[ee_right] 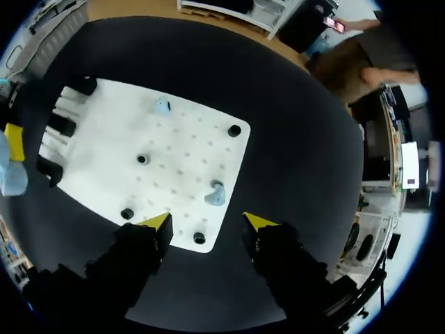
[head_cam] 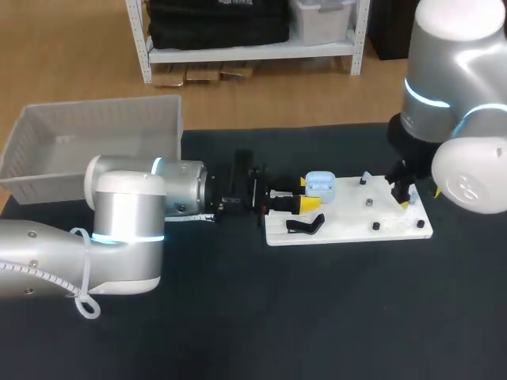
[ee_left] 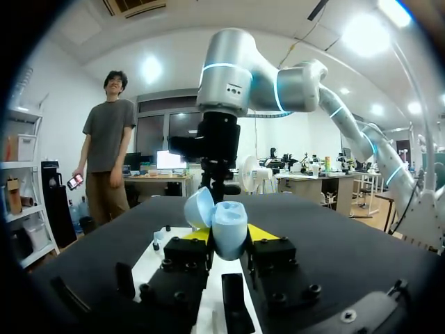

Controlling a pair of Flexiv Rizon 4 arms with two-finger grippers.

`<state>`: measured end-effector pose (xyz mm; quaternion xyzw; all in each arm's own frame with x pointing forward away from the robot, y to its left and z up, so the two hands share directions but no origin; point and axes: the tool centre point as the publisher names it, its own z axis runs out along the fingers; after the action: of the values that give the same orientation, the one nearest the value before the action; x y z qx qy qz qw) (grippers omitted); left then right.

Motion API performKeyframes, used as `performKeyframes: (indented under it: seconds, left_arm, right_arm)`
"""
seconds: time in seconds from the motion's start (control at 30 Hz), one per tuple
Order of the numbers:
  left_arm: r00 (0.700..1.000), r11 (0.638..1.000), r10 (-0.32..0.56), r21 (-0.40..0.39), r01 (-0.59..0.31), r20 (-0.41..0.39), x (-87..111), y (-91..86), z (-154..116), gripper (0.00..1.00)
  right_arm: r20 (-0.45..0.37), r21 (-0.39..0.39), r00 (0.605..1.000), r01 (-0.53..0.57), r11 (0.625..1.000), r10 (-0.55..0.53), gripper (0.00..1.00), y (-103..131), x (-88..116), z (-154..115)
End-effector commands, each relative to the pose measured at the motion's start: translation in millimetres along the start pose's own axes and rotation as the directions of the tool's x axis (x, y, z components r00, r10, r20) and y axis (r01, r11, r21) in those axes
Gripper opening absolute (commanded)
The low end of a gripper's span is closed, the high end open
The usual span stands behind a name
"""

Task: Pick up each earbud case from the left stands, insert the matching earbuds, close the lid, and place the case in the box.

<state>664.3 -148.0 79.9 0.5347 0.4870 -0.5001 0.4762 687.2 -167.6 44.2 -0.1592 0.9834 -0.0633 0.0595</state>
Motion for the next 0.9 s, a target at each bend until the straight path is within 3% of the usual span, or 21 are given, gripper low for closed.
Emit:
performKeyframes:
  seconds: [0.03,0.2,0.33,0.47,0.57,0.9]
  left_arm:
    - [1.000,1.000,0.002,-0.006,-0.002,0.001,0.4,-1.5,0.2,0.00]
    - [1.000,1.000,0.002,-0.006,-0.002,0.001,0.4,-1.5,0.2,0.00]
    - [1.000,1.000,0.002,-0.006,-0.002,0.001,0.4,-1.5,0.2,0.00]
    - [1.000,1.000,0.002,-0.006,-0.002,0.001,0.4,-1.5,0.2,0.00]
    - [1.000,1.000,0.002,-0.006,-0.002,0.001,0.4,-1.5,0.2,0.00]
    - [1.000,1.000,0.002,-0.006,-0.002,0.001,0.4,-1.5,0.2,0.00]
  right_arm:
    - [-0.009,0.010,0.999,-0.045,0.999,0.045,0.62,0.4,-8.9,6.9]
    - [-0.010,0.023,0.998,-0.058,0.998,0.058,0.62,2.3,-10.4,10.0]
    - [-0.013,0.039,0.998,-0.063,0.997,0.064,0.50,1.0,-11.7,14.0]
    - [-0.010,0.057,0.997,-0.070,0.996,0.071,0.46,-1.1,-11.5,16.1]
    - [-0.008,0.064,0.997,-0.075,0.995,0.075,0.37,-1.9,-11.0,16.8]
    - [-0.003,0.073,0.997,-0.080,0.994,0.081,0.36,-1.9,-11.4,19.8]
